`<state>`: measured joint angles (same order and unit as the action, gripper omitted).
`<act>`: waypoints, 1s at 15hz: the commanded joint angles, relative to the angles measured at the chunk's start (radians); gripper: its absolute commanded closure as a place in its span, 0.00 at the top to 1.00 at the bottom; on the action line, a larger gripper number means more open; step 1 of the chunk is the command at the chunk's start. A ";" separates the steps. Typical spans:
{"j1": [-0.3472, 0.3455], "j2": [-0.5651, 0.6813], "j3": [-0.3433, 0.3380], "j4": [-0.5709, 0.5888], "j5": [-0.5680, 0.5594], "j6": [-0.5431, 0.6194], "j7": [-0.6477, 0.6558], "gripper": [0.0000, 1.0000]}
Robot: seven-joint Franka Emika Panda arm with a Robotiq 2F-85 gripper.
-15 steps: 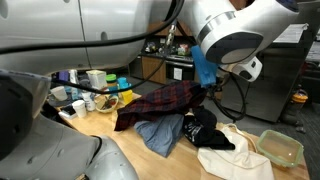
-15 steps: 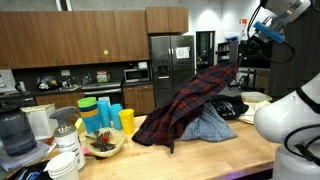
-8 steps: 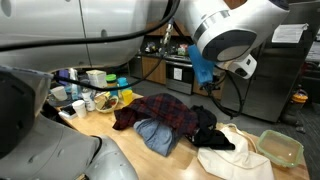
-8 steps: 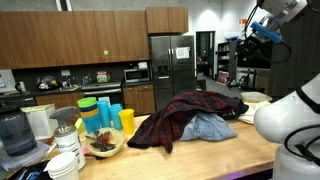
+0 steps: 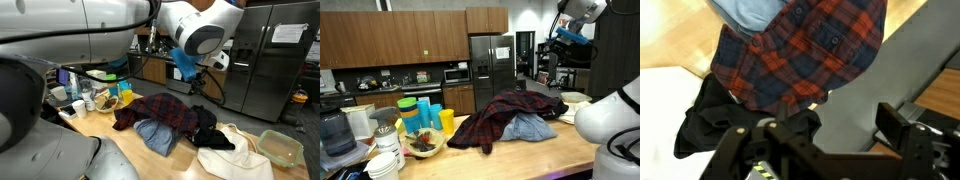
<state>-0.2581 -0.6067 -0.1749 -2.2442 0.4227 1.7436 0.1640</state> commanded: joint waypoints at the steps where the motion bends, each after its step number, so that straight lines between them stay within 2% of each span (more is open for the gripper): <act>1: 0.059 -0.093 0.095 -0.039 -0.083 -0.064 0.003 1.00; 8: 0.230 -0.222 0.287 -0.075 -0.160 -0.179 -0.035 1.00; 10: 0.277 -0.224 0.328 -0.092 -0.182 -0.173 -0.064 1.00; 15: 0.362 -0.154 0.429 -0.142 -0.245 -0.071 -0.109 1.00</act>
<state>0.0578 -0.8095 0.2253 -2.3672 0.2257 1.6115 0.0939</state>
